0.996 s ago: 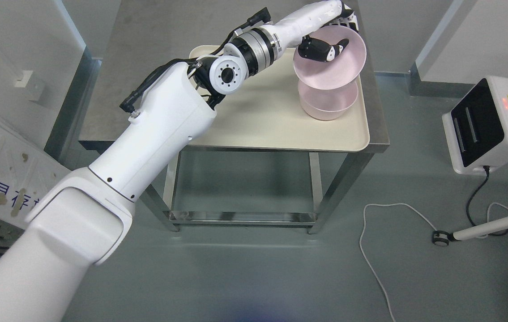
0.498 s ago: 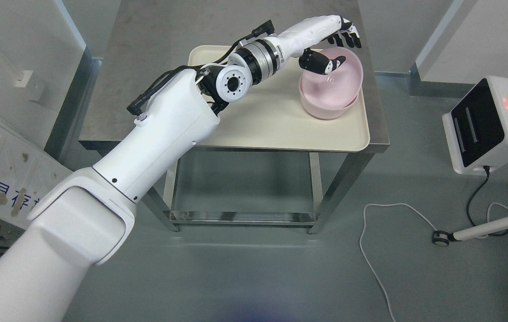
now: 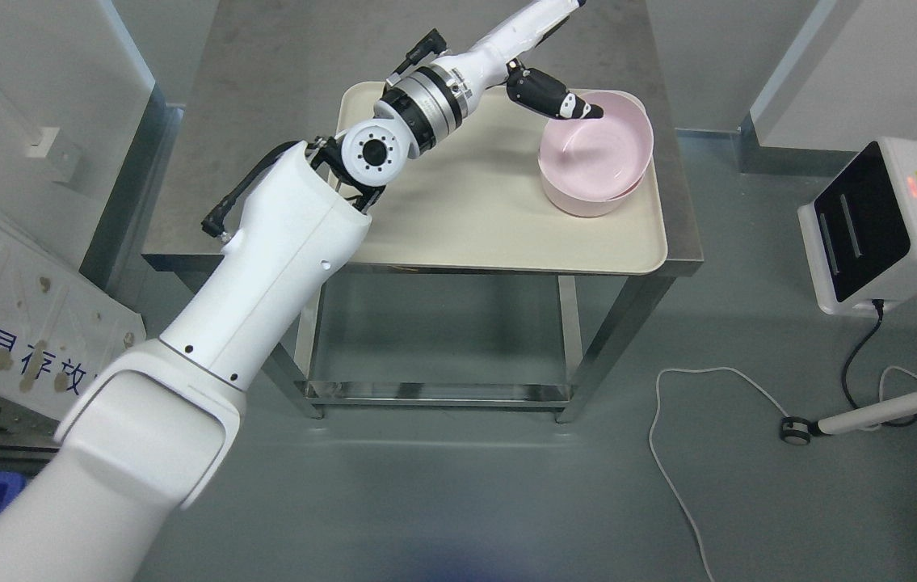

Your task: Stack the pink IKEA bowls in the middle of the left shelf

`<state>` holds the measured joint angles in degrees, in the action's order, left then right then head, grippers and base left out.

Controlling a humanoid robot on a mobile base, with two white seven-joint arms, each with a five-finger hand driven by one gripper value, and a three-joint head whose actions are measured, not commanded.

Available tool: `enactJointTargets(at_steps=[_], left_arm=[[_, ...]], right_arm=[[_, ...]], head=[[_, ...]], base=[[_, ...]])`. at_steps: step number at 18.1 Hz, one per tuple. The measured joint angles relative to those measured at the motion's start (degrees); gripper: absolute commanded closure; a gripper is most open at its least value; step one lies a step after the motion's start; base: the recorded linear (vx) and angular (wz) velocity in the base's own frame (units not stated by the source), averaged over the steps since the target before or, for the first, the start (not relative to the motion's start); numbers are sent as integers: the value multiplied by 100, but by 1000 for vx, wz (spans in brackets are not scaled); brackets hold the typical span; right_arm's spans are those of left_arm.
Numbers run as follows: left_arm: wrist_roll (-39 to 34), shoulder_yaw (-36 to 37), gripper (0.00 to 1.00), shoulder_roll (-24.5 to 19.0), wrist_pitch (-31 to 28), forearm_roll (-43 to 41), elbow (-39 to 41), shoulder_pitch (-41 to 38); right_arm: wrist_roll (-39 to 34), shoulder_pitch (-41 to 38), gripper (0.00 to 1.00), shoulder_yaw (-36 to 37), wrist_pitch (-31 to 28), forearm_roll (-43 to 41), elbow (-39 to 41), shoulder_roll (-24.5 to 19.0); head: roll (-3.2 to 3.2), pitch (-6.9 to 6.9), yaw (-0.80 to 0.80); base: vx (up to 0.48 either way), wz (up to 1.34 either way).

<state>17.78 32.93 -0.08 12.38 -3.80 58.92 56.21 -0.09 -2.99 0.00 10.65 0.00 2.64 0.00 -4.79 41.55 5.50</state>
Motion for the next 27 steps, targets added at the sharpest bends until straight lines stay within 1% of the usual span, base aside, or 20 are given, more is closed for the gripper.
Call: enactJointTargets(at_steps=[1,2,4,5,7,11,12,13,14,17,20,21,22,24,26,27], left_arm=[[477,-184,1,2,72,202,218,-291],[764,-296,1,2,79,307,381,-484],[1138,-440,1,2,98,246,646,-787],[1244,-502,2,2,116,71,774,-915],[1398,-602,6,3,126,-585,1048,-1141],[1490,-676,7,5,71,-1836,1258,-1176],[1525,-669,10,5,49,-2149,1278,-1161],[1550,-643,16,5,20,-2440,1287,-1146],[1576,-598,20,6,-3,-2770,1292,-1109],[1601,-482,31,7,-13,-3283,1287,-1001],[1605,-378,33,7,-15,-3630,1247,-885],[1606,-347,36,7,-16,-3742,1222,-834],[1606,-318,41,8,-16,-3856,1194,-788],[1600,-257,59,8,-29,-4035,1138,-703],[1578,-197,88,8,58,-4171,1085,-636],[1578,-181,95,8,179,-4212,1066,-614]], right_arm=[[-5,1,0,0,0,0,0,0],[-10,-1,0,0,0,0,0,0],[-12,-1,0,0,0,0,0,0],[-12,0,0,0,0,0,0,0],[-14,0,0,0,0,0,0,0],[-14,0,0,0,1,0,0,0],[-15,0,0,0,1,0,0,0],[-17,0,0,0,1,0,0,0],[-17,0,0,0,1,0,0,0],[-30,0,0,0,1,0,0,0],[-41,0,0,0,1,0,0,0],[-41,0,0,0,1,0,0,0],[-37,0,0,0,1,0,0,0],[-32,0,0,0,1,0,0,0],[-19,0,0,0,1,0,0,0],[-18,0,0,0,1,0,0,0]], head=[[0,0,0],[0,0,0],[0,0,0],[0,0,0],[0,0,0],[0,0,0],[0,0,0],[0,0,0],[0,0,0],[0,0,0],[0,0,0],[0,0,0],[0,0,0],[0,0,0],[0,0,0],[0,0,0]], base=[[0,0],[0,0],[0,0],[0,0],[0,0],[0,0],[0,0],[0,0],[0,0],[0,0],[0,0],[0,0],[0,0],[0,0],[0,0],[0,0]])
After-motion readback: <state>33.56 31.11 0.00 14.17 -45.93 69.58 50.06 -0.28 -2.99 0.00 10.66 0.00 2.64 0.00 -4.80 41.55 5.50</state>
